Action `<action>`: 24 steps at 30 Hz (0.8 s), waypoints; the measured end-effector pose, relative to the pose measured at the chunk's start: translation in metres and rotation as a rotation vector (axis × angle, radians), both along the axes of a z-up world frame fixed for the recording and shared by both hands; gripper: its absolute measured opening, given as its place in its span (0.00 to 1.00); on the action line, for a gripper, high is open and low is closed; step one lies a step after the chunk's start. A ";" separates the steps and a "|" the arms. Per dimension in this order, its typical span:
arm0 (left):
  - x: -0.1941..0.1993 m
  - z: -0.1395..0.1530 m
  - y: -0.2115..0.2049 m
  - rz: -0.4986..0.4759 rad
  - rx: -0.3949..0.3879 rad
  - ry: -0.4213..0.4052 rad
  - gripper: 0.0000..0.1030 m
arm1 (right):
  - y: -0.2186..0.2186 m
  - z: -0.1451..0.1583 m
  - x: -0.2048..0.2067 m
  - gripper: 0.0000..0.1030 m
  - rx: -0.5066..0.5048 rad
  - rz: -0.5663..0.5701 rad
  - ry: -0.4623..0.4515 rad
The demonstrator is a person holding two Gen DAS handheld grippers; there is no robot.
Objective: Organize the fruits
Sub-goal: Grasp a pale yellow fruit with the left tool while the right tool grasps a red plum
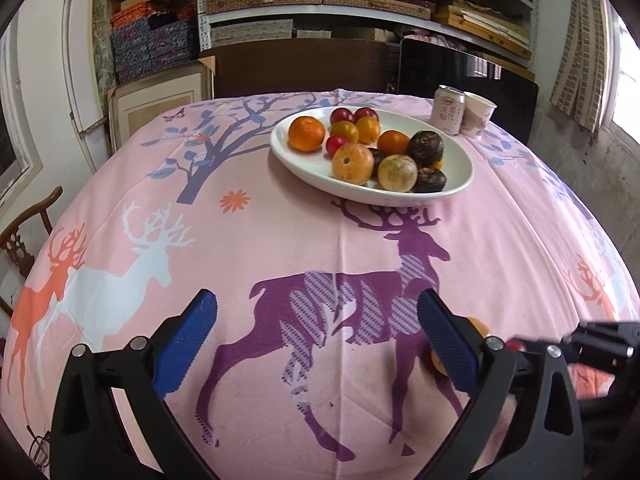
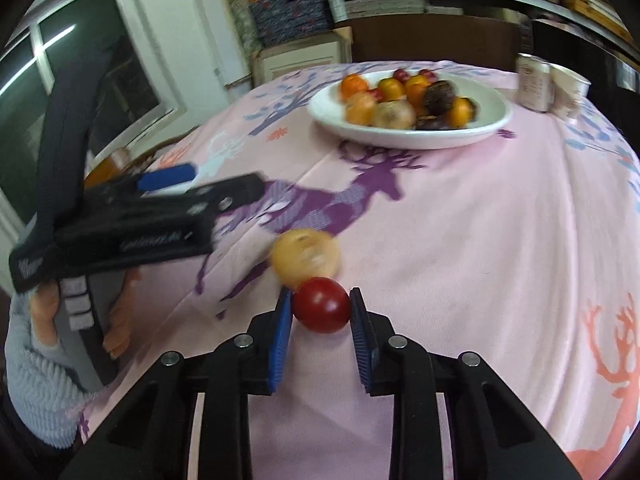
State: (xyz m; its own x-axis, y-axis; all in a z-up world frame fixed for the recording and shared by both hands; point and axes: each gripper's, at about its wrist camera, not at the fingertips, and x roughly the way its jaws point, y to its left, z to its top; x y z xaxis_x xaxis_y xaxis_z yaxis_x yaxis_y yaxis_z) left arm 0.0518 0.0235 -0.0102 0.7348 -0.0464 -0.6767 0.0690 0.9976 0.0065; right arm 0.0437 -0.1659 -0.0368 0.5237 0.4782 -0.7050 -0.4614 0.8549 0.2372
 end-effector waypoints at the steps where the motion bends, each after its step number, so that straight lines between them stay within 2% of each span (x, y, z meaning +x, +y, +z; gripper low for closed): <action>1: -0.001 0.000 -0.002 -0.011 0.000 -0.001 0.95 | -0.008 0.000 0.003 0.28 0.004 -0.046 -0.002; 4: -0.004 -0.001 -0.014 -0.067 0.002 0.004 0.95 | -0.026 0.000 0.012 0.28 0.017 -0.152 0.005; 10: -0.011 -0.007 -0.045 -0.162 0.060 0.004 0.96 | -0.041 0.003 0.016 0.28 0.052 -0.226 -0.011; 13: -0.016 -0.008 -0.056 -0.204 0.074 -0.004 0.96 | -0.046 0.004 0.017 0.28 0.067 -0.244 -0.006; 17: -0.021 -0.014 -0.074 -0.227 0.165 -0.022 0.96 | -0.048 0.004 0.018 0.28 0.072 -0.249 -0.003; 22: -0.027 -0.013 -0.086 -0.259 0.211 -0.054 0.95 | -0.048 0.005 0.018 0.28 0.074 -0.250 0.000; 23: -0.028 -0.013 -0.086 -0.263 0.213 -0.055 0.92 | -0.048 0.005 0.018 0.28 0.074 -0.252 0.000; 24: -0.028 -0.013 -0.087 -0.267 0.214 -0.054 0.84 | -0.048 0.004 0.018 0.28 0.075 -0.253 0.002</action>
State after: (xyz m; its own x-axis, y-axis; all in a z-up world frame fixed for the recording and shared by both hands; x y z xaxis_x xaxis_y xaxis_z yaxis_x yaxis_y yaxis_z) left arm 0.0238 -0.0632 -0.0232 0.7511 -0.1035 -0.6520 0.3215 0.9200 0.2243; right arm 0.0618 -0.2144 -0.0325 0.6320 0.3833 -0.6736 -0.2350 0.9230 0.3047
